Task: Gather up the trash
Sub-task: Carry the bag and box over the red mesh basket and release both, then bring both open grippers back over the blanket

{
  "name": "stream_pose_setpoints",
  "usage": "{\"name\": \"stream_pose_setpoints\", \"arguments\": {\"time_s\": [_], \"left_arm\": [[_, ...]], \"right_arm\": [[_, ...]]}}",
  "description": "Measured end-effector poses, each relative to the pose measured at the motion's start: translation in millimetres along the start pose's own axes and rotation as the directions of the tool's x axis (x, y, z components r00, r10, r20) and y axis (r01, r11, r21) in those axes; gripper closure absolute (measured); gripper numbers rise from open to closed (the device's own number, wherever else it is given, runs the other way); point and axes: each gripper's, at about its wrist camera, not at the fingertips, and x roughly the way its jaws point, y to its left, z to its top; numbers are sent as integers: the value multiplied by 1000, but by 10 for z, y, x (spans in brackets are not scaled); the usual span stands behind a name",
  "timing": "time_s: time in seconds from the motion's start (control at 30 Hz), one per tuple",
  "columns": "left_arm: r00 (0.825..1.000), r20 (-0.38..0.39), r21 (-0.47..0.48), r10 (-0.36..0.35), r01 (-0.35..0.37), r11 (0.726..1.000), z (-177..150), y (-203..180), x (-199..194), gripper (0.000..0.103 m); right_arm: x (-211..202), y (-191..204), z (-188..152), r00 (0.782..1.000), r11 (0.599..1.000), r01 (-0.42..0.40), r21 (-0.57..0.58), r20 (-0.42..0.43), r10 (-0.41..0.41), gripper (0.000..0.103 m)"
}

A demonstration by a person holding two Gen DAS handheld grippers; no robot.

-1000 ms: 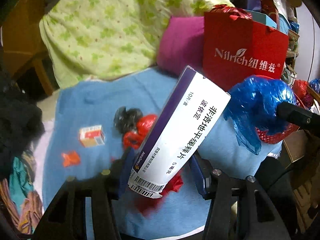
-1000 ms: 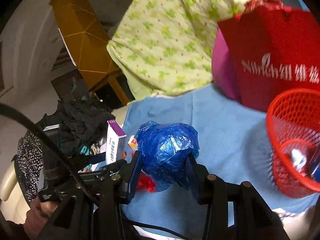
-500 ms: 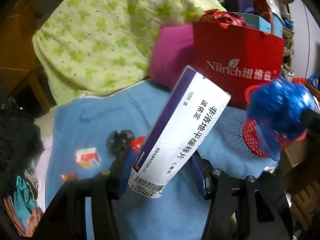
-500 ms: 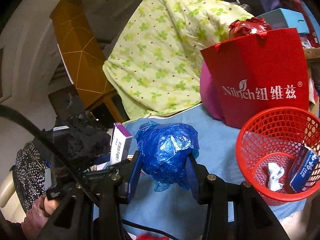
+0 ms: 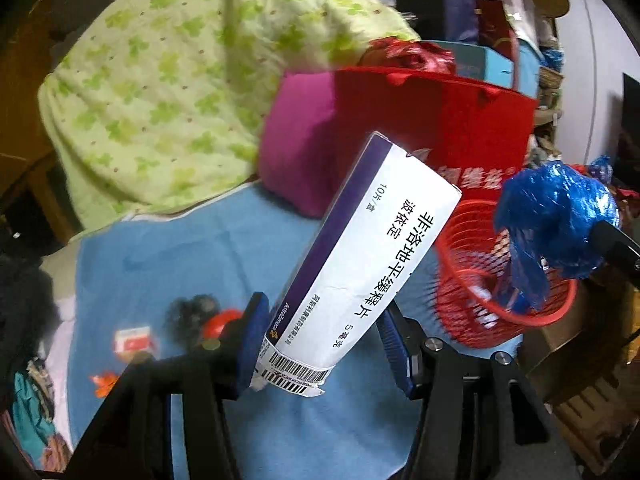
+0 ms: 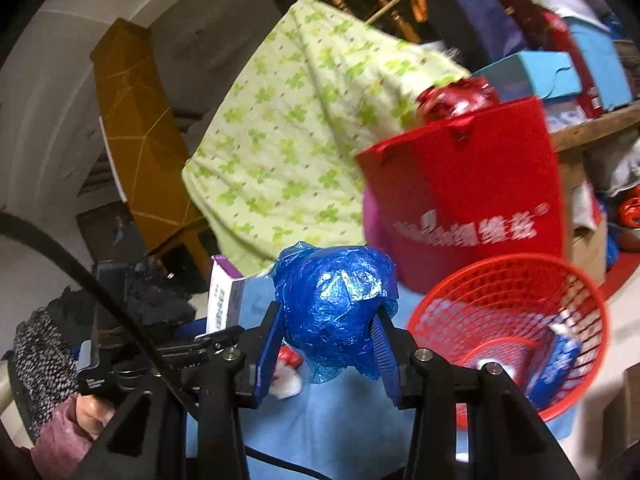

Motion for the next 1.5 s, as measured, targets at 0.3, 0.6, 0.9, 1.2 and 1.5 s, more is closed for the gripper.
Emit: {"name": "stream_pose_setpoints", "arguments": {"time_s": [0.3,0.6,0.9,1.2,1.5], "left_arm": [[992,6,71,-123,122,990,330,-754,167,46],[979,-97,125,-179,190,974,376,-1376,625,41],[989,-121,72,-83,92,993,119,-820,670,39],[940,-223,-184,260,-302,935,-868,1045,565,22],[877,-404,-410,260,-428,806,-1736,2288,1018,22]], "right_arm": [[-387,-604,151,990,989,114,89,75,-121,55],[-399,-1111,86,980,965,193,177,22,-200,40],[-417,-1022,119,985,977,159,142,44,-166,37],[117,2,75,998,996,-66,-59,-26,64,34],[1551,664,-666,946,983,-141,-120,-307,99,28]]}}
